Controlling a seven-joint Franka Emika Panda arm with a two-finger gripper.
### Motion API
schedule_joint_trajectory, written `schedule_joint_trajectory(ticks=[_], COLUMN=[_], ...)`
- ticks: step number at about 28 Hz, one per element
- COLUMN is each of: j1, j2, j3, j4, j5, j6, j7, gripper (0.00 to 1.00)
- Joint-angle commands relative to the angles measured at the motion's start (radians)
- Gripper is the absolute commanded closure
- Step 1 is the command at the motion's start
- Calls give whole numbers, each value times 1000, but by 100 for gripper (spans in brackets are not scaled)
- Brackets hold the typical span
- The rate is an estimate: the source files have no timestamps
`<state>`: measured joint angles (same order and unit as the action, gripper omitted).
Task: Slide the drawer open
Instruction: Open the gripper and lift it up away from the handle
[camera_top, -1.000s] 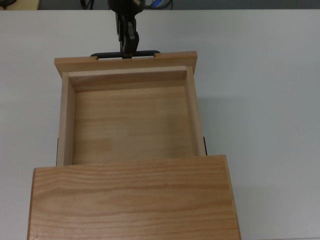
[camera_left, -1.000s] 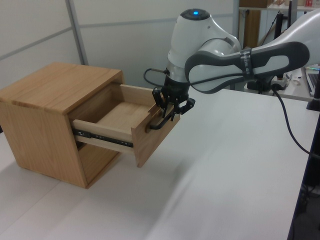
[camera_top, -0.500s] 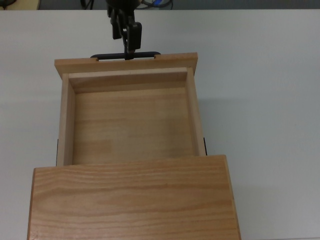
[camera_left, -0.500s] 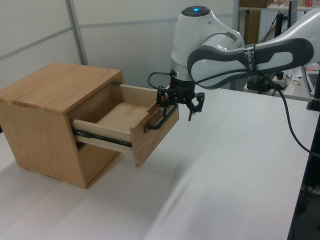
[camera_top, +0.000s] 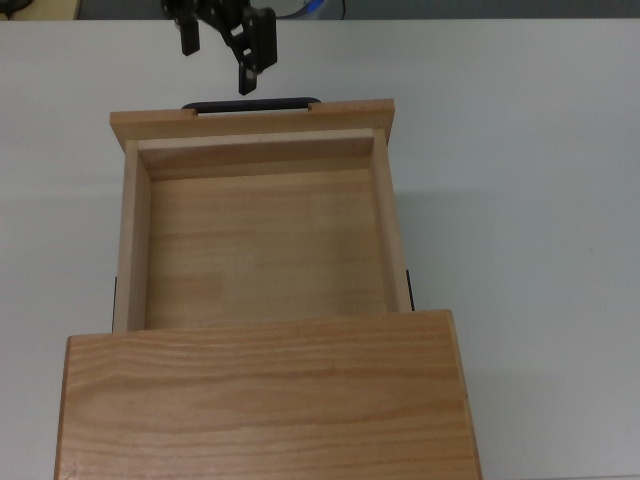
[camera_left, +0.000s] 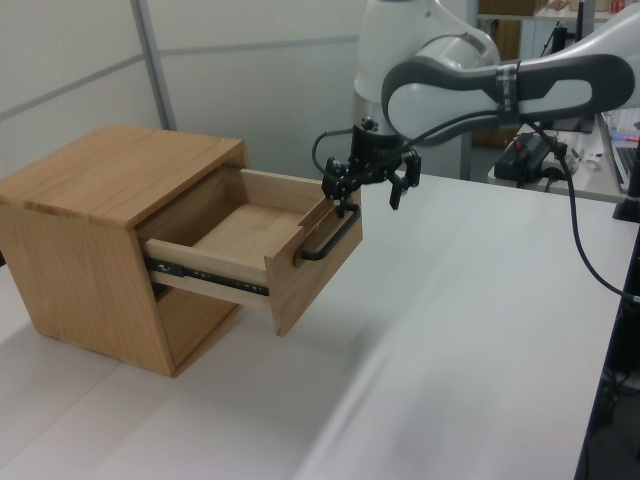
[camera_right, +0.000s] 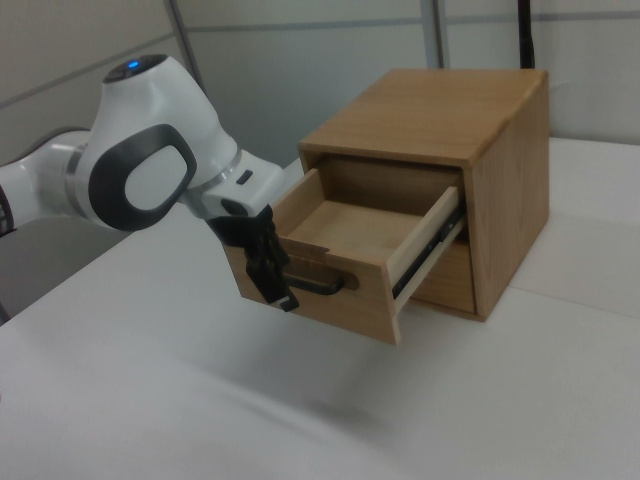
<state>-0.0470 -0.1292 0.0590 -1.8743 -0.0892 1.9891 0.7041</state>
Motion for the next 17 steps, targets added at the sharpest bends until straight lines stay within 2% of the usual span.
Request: schedule_joint_trajectory(ticks=[1,5,12,17], j1=[22,27,27,27], j2=[-10,-9,-7,-4], j3=[-14,-13,-11,-10], j4=[40,66,113,142], j5=[22,31,32,22], j6=[-104,-228,-331,-366], j7=[-168,-326,-581,-705], gripper=[0,0,0,0])
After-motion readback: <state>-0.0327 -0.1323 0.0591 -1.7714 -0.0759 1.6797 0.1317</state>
